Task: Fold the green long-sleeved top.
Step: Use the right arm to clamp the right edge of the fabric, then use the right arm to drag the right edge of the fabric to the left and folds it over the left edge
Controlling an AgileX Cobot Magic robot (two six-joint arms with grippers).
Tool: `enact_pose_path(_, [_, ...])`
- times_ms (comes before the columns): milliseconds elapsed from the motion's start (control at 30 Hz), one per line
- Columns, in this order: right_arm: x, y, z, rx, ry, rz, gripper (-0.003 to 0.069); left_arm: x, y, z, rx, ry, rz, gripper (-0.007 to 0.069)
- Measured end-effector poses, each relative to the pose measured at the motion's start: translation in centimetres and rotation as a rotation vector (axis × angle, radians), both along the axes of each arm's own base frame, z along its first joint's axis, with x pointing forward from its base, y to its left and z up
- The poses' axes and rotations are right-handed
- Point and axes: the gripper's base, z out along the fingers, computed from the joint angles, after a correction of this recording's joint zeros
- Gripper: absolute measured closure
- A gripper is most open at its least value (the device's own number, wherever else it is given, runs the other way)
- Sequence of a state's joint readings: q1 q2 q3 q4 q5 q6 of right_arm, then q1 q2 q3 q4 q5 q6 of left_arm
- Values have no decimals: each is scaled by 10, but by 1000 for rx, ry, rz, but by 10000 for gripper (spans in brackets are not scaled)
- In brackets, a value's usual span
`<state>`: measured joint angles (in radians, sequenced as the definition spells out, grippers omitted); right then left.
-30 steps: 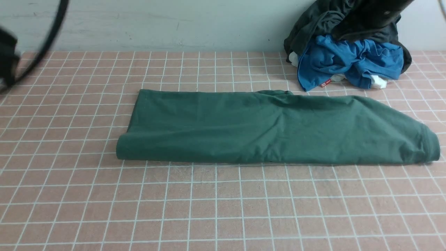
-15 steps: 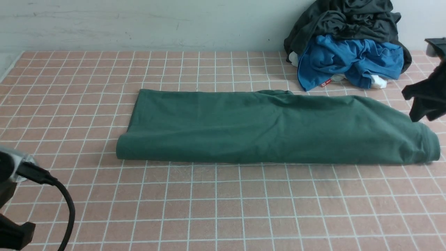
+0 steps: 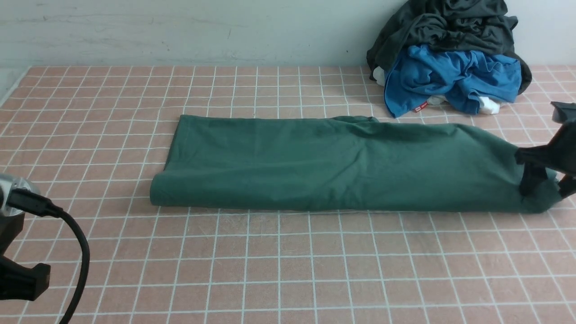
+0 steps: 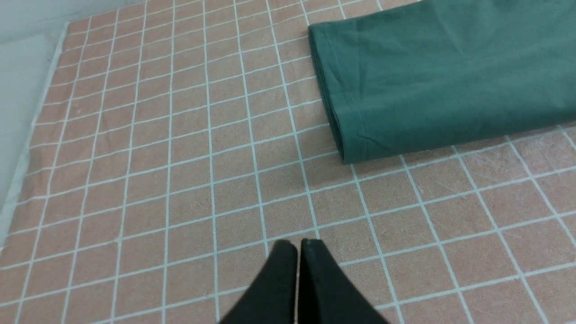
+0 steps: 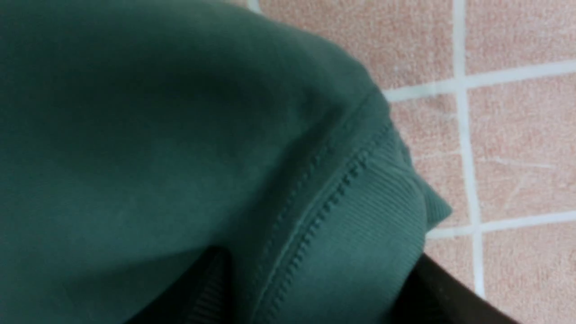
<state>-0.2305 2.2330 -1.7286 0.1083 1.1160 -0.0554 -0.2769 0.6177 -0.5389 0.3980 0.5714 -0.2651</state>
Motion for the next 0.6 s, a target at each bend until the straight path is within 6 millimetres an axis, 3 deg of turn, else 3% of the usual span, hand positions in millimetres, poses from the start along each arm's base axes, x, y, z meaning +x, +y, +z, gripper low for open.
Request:
enact_pose_path(67, [1,1,0,12,-8,-2,293,0,0,0,0,0,0,628])
enact_pose_path(100, [2,2,0,22,-18,3,377,0,0,0,0,0,0,628])
enact_pose_path(233, [1,1,4,-3,-24,41,588,0,0,0,0,1,0,628])
enact_pose_path(333, [-2,-5,17,-83,-26,72,632,0,0,0,1,4,2,628])
enact_pose_path(500, [-10,-27,86,-407,-57,119,636,0,0,0,1,6,3,628])
enact_pose_path(600, [-14,-23,129,-457,-135,85,636,0,0,0,-2,0,1,628])
